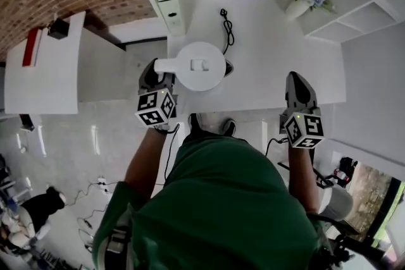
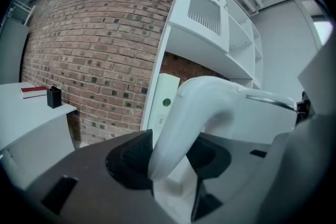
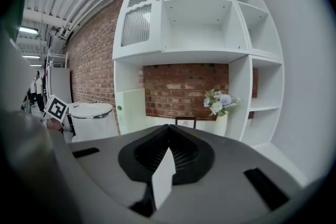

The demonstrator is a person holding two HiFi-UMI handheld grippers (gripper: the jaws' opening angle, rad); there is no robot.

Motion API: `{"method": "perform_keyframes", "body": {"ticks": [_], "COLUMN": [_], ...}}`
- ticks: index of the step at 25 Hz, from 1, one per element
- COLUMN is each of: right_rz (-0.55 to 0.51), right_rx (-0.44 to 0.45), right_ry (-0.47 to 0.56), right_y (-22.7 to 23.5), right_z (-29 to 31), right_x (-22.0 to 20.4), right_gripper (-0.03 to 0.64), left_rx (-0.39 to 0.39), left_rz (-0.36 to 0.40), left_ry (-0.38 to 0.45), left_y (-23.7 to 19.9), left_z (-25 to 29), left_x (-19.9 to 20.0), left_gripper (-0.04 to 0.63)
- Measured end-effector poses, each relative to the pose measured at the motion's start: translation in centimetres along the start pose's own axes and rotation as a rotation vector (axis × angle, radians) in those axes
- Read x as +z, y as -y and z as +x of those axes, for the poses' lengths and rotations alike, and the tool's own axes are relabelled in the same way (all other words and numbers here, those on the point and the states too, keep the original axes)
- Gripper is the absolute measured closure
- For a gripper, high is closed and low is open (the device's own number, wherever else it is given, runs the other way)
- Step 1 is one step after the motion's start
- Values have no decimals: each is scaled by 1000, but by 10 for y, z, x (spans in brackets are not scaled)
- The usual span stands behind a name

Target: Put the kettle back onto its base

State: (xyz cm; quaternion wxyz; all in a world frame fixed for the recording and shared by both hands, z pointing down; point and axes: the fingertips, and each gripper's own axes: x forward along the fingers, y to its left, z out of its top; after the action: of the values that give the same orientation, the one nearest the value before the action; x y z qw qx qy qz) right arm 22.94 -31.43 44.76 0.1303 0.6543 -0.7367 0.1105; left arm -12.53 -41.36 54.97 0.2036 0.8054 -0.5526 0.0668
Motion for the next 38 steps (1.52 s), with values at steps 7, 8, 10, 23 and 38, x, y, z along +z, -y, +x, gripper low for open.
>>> {"method": "perform_keyframes", "body": {"ticks": [7, 8, 10, 23, 38], "right_rz": [3, 5, 11, 11, 21], "right_rx": [-44, -50, -65, -98, -60], "right_ry": [-11, -12, -14, -25, -4], "right_y": [-8, -8, -5, 7, 12], "right_z": [0, -1, -5, -29, -35], "right_x": [-3, -3, -4, -11, -12], "right_gripper": [595, 595, 595, 595, 595], "left_rx": [-65, -70, -76, -86, -51], "left_rz": [10, 16, 32, 46, 66], "left_ry": [-25, -30, -40, -52, -53], "left_y": [3, 5, 8, 19, 21], "left_z": [24, 27, 31, 42, 29], "left_x": [-8, -9, -12, -29, -42], "left_gripper": [399, 399, 399, 399, 399]}}
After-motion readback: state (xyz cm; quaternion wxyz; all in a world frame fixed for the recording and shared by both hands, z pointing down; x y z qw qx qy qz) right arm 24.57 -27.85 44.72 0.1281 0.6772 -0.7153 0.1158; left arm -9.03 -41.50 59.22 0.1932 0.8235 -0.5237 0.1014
